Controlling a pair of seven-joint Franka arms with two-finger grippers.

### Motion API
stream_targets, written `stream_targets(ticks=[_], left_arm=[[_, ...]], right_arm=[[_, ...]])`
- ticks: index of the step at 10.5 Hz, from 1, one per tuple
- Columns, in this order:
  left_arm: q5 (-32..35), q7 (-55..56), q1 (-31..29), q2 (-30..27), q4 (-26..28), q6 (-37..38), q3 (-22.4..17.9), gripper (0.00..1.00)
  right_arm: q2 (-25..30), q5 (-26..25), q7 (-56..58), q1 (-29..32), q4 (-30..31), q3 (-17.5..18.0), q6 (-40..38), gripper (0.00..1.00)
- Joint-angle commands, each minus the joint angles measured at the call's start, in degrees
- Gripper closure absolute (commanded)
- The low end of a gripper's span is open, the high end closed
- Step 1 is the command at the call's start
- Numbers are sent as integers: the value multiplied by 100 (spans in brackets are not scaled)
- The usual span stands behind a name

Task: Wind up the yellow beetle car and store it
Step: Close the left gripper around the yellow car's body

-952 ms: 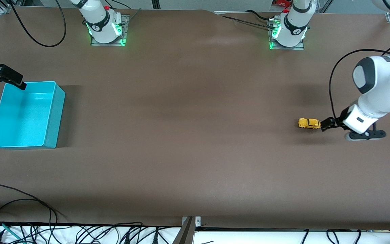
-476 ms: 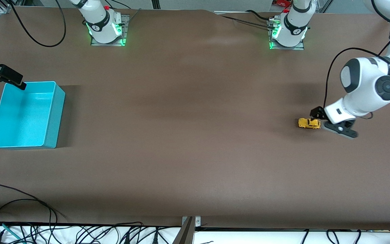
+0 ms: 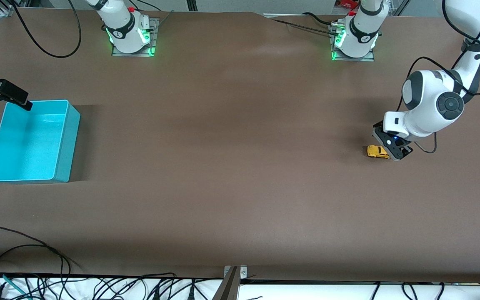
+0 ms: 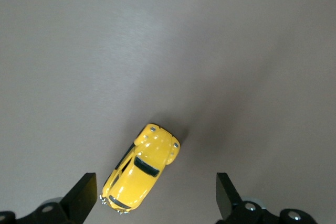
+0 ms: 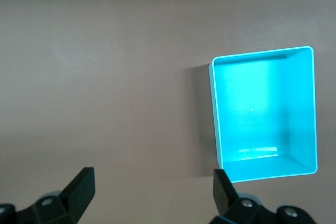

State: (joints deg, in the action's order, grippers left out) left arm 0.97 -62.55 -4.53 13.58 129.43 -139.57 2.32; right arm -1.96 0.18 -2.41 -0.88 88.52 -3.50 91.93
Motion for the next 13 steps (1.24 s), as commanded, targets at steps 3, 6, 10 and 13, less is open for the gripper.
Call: stream_targets(ticks=[3,6,10,13], left_arm=[[-96,-1939,-293,319,82,-455,-3,0],[-141,-2918,-505,610,-23,-763,-3,0],[-123,-2965,-452,874,-102,-1046,23,0],[-106,-3017,-444,936,-102,-1046,23,4]], right_arm=[[-24,44,-32,9,-98,7,-26,0],[-24,44,-32,9,-90,7,-26,0],[-24,44,-23,9,-90,7,-34,0],[-24,44,-23,9,-98,7,-26,0]])
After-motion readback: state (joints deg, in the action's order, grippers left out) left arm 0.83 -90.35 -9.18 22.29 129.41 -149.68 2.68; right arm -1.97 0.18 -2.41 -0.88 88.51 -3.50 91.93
